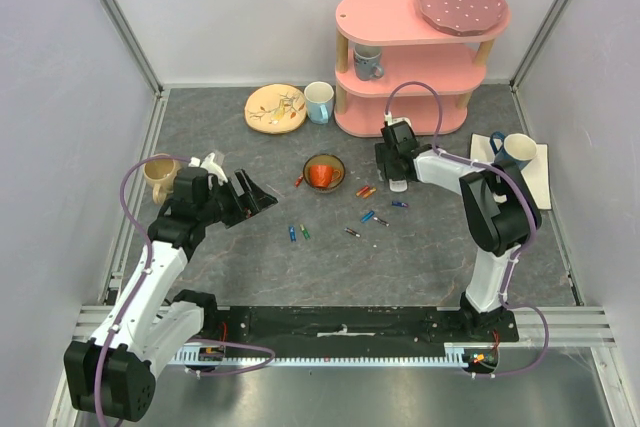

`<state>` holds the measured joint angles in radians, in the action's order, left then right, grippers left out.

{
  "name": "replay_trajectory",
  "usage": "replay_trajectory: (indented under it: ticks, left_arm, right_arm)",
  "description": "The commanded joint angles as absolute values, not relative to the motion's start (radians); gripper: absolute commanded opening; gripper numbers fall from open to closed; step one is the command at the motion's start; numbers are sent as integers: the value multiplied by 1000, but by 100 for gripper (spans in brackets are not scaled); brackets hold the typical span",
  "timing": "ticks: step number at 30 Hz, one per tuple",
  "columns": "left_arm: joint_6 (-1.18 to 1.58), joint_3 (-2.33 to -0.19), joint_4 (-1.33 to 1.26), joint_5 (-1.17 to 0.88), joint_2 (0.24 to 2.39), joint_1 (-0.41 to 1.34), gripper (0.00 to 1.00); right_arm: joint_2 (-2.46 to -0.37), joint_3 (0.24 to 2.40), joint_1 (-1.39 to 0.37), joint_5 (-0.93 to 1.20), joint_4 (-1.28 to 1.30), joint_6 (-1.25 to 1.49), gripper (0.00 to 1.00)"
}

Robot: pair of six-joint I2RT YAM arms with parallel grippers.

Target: Load the batteries into the remote control

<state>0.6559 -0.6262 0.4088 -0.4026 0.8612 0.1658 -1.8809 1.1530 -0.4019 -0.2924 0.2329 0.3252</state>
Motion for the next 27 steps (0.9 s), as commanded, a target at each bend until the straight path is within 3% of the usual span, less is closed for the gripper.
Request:
replay_trajectory:
  ticks: [1, 10, 17, 22, 27]
  left_arm:
    - [620, -623, 373, -433, 853, 169, 87]
    - [620, -626, 377, -433, 851, 169, 86]
    - [635, -624, 383, -408, 841, 169, 84]
    - [663, -615, 382, -377, 850, 169, 81]
    - [707, -584, 371, -360, 838, 169, 79]
  right_arm:
    - [-1901, 1183, -394, -265, 209, 336, 66]
    - [-1895, 1149, -376, -262, 213, 359, 46]
    - [-1628, 1059, -417, -348, 230, 399, 33]
    - [-1431, 921, -635, -452, 301, 480, 31]
    - [-1309, 754, -906, -523, 339, 728, 29]
